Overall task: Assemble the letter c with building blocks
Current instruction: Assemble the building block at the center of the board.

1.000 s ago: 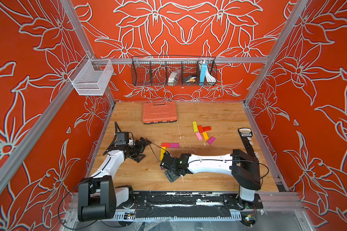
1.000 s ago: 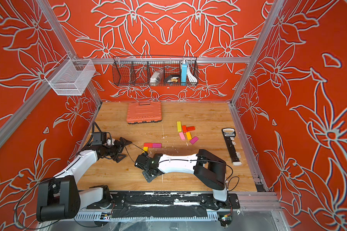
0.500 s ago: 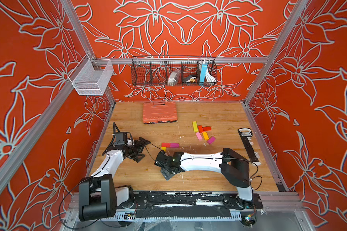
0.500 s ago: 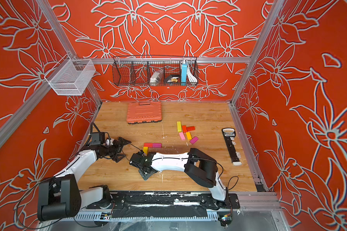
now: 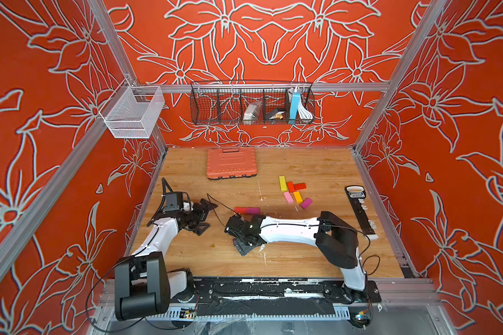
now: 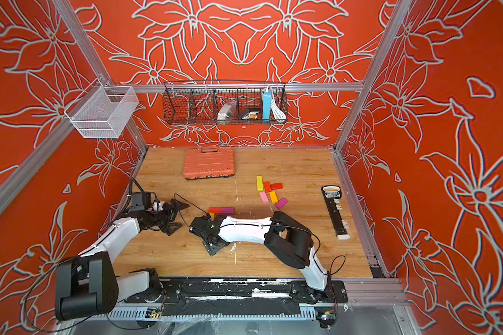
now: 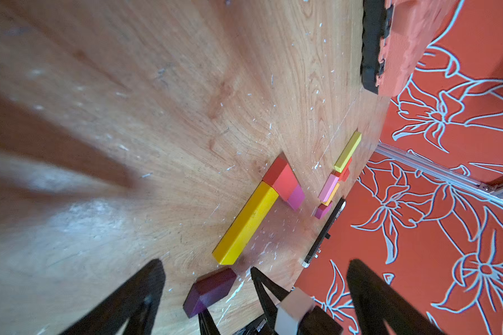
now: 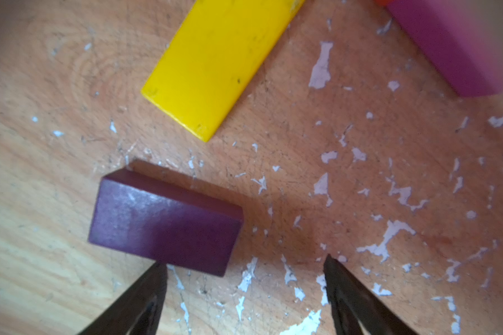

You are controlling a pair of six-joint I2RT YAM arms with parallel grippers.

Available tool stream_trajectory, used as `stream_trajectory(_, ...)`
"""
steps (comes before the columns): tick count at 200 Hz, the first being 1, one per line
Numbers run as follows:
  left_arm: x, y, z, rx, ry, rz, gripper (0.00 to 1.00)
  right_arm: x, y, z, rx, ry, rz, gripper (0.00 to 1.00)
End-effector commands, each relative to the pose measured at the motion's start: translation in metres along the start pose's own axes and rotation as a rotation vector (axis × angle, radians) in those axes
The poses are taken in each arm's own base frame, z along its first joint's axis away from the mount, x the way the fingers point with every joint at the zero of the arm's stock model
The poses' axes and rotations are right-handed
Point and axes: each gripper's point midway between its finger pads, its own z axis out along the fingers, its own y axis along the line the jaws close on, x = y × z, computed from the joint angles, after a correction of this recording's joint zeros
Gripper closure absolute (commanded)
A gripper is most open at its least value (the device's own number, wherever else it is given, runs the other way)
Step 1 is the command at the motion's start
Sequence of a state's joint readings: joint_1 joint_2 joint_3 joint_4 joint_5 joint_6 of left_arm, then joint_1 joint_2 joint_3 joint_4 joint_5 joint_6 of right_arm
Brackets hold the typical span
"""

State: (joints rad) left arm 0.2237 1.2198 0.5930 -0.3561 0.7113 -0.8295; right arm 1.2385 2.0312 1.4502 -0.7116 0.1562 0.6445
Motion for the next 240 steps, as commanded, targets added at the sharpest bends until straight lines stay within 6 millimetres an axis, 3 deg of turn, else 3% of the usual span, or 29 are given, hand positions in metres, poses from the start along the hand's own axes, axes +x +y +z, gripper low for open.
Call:
stream_trajectory(1, 0.002, 0.004, 0.002, 0.004, 0.016, -0.001, 0.02, -0.005, 0.001, 0.003, 0.014, 0.004, 0.011, 0.13)
stream_trajectory(147, 0.002, 0.004, 0.001, 0.009, 0.014, 0.0, 0.02, -0.018, -0.001, 0.008, -0.003, 0.001, 0.054, 0.14)
stream_trajectory(240, 0.003, 0.005, 0.002, 0.012, 0.018, -0.002, 0.02, -0.023, 0.012, 0.003, -0.064, -0.013, 0.074, 0.14)
